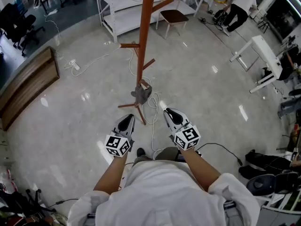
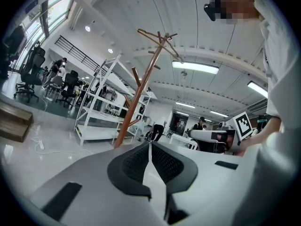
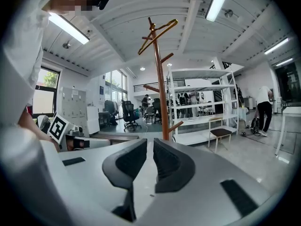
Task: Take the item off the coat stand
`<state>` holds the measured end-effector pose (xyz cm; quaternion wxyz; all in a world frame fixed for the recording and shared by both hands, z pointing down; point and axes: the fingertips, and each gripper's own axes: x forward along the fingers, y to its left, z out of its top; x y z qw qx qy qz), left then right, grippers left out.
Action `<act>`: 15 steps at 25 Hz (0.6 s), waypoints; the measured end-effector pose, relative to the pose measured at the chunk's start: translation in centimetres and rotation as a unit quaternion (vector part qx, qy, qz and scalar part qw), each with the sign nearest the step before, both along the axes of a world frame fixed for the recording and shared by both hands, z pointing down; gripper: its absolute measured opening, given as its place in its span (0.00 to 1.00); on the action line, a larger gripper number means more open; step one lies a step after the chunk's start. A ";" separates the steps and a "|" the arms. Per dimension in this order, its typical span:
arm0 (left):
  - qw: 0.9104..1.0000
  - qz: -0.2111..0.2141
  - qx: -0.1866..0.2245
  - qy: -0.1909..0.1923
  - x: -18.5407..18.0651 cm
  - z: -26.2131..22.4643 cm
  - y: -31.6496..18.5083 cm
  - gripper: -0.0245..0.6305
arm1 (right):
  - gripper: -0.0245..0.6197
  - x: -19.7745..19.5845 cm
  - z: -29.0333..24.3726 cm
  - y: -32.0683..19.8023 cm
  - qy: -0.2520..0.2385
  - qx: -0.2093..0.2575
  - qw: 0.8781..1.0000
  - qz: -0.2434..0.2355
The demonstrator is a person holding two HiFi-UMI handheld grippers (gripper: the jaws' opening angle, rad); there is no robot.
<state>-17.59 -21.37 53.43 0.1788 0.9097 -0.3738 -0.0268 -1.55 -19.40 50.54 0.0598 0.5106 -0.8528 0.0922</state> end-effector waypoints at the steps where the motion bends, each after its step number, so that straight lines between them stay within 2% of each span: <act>1: 1.000 0.003 -0.003 -0.002 0.1 0.4 -0.5 0.06 | 0.08 0.1 0.3 -0.5 0.001 -0.001 1.000 0.000; 4: 1.000 0.004 -0.011 -0.007 0.7 1.7 -1.5 0.06 | 0.10 0.8 1.4 -1.9 0.004 -0.007 1.000 -0.002; 6: 1.000 0.000 -0.017 -0.009 0.8 2.5 -2.2 0.06 | 0.20 1.5 2.2 -2.9 0.005 -0.013 1.000 -0.003; 7: 1.000 -0.002 -0.020 -0.010 0.9 2.9 -2.7 0.06 | 0.22 1.8 2.6 -3.5 0.006 -0.016 1.000 -0.004; 11: 0.999 -0.013 -0.028 -0.027 1.7 3.9 -4.4 0.06 | 0.23 3.3 4.0 -6.0 0.011 -0.023 0.999 -0.021; 15: 0.997 -0.034 -0.051 -0.048 4.2 5.5 -6.1 0.06 | 0.24 5.6 6.2 -8.9 0.019 -0.043 0.997 -0.059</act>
